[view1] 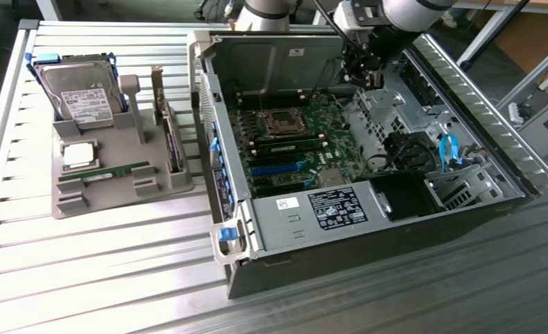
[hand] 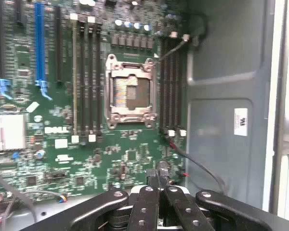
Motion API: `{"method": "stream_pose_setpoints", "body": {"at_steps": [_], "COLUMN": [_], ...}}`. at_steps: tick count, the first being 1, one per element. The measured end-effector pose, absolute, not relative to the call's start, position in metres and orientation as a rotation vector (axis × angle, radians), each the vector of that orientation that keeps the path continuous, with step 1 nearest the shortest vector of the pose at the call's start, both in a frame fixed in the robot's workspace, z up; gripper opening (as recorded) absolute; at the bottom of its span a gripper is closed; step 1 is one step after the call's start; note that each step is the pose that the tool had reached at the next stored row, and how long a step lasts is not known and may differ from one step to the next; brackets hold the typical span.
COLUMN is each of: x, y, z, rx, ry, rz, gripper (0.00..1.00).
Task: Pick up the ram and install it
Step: 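Insert the ram into the slot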
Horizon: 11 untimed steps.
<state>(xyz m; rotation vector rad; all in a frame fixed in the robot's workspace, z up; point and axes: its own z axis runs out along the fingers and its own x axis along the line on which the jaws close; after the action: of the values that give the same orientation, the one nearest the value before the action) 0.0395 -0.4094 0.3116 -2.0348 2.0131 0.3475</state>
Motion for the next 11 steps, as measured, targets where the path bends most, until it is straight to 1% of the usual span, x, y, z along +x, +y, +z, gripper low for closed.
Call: {"method": "stream_pose_setpoints", "body": {"at_steps": [1, 4, 6, 8, 9, 11], "x": [0.0395, 0.0395, 0.0395, 0.0395, 0.0395, 0.0395], "y": [-0.4094, -0.4093, -0.4091, -0.409, -0.4088, -0.4089], "z": [0.3115, 0.3115, 0.3115, 0.3115, 0.3115, 0.3115], "rx": [-2.035, -2.1, -2.133, -2.157, -2.186, -2.191], "ry": [2.013, 2.077, 2.108, 2.131, 2.16, 2.164], "rz": [0.347, 0.239, 0.18, 0.137, 0.079, 0.07], "gripper": [0.09, 0.09, 0.09, 0.09, 0.09, 0.09]}}
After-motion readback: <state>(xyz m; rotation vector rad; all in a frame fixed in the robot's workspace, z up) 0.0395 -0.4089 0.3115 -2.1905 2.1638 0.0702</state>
